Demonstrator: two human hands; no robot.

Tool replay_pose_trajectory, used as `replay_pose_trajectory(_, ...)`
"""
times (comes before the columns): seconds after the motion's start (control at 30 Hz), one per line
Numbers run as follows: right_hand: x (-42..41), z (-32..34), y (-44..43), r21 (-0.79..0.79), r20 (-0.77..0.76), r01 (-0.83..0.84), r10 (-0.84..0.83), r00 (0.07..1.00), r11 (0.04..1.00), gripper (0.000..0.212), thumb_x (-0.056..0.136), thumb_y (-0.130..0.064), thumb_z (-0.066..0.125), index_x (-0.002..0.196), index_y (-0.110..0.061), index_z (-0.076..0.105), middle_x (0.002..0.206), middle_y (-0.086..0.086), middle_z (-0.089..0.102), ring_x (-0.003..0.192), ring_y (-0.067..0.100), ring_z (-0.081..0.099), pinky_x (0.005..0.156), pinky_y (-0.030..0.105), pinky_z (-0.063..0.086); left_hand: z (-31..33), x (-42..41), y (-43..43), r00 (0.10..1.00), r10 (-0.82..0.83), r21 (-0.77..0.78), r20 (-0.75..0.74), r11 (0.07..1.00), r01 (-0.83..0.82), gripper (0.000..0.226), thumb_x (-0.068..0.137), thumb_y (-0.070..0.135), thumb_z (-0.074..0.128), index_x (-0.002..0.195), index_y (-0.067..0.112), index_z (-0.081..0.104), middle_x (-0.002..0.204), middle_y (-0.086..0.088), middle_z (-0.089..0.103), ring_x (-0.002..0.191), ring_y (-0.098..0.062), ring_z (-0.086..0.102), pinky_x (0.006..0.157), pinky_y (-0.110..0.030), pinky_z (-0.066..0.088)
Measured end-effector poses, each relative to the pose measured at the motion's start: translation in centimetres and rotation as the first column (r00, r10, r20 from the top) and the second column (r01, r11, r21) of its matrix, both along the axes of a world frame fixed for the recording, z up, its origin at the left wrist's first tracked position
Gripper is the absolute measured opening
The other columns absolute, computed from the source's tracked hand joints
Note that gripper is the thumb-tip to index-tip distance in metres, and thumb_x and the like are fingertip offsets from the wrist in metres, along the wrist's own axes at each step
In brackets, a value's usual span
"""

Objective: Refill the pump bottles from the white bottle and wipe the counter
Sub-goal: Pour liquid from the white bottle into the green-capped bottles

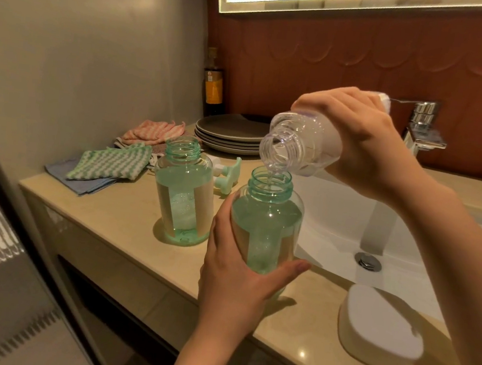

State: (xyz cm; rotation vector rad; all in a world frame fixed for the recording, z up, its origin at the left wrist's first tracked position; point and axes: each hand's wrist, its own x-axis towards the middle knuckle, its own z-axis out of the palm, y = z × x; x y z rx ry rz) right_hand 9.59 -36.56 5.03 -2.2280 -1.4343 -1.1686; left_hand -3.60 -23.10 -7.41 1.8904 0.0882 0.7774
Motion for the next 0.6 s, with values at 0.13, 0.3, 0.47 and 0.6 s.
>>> replay_pose_trajectory(0.13,0.02,-0.01,0.01,-0.002,0.002,0.001,-0.001,1.0,1.0,0.059,0.069,-0.016,0.077,0.123,-0.011,0.054,0.12,0.008,0.06,0.109,0.031,0.053,0.089,0.041,0.035,-0.04,0.01,0.01,1.0,0.005,0.007,0.005,1.0,-0.005,0.105,0.042,0.073,0.071,0.131,0.059,0.017,0.139,0.026,0.037,0.124,0.007,0.035,0.1,-0.026,0.032)
replay_pose_trajectory(0.3,-0.11,0.02,-0.05,-0.001,-0.005,-0.009,0.009,1.0,1.0,0.056,0.071,-0.025,0.066,0.124,-0.012,0.053,0.12,0.007,0.06,0.109,0.028,0.052,0.089,0.037,0.032,-0.01,0.01,0.07,1.0,0.0,0.002,0.005,1.0,0.0,0.105,0.042,0.073,0.072,0.131,0.06,0.017,0.139,0.024,0.039,0.125,0.004,0.038,0.102,-0.029,0.035)
replay_pose_trajectory(0.47,0.01,0.03,-0.09,0.007,0.009,-0.001,0.001,1.0,1.0,0.061,0.068,-0.013,0.079,0.123,-0.011,0.054,0.12,0.008,0.06,0.109,0.03,0.053,0.089,0.041,0.035,0.09,-0.05,-0.01,1.0,0.003,0.008,-0.004,1.0,-0.003,0.1,0.041,0.075,0.069,0.123,0.071,0.012,0.134,0.032,0.036,0.119,0.011,0.034,0.097,-0.025,0.031)
replay_pose_trajectory(0.6,0.08,-0.08,-0.02,0.006,0.005,-0.01,0.01,1.0,1.0,0.061,0.068,-0.013,0.08,0.123,-0.011,0.054,0.12,0.008,0.06,0.108,0.03,0.053,0.089,0.043,0.037,0.07,-0.03,0.03,1.0,0.006,0.012,0.0,1.0,-0.006,0.1,0.042,0.075,0.069,0.123,0.071,0.011,0.138,0.027,0.038,0.121,0.009,0.035,0.097,-0.023,0.032)
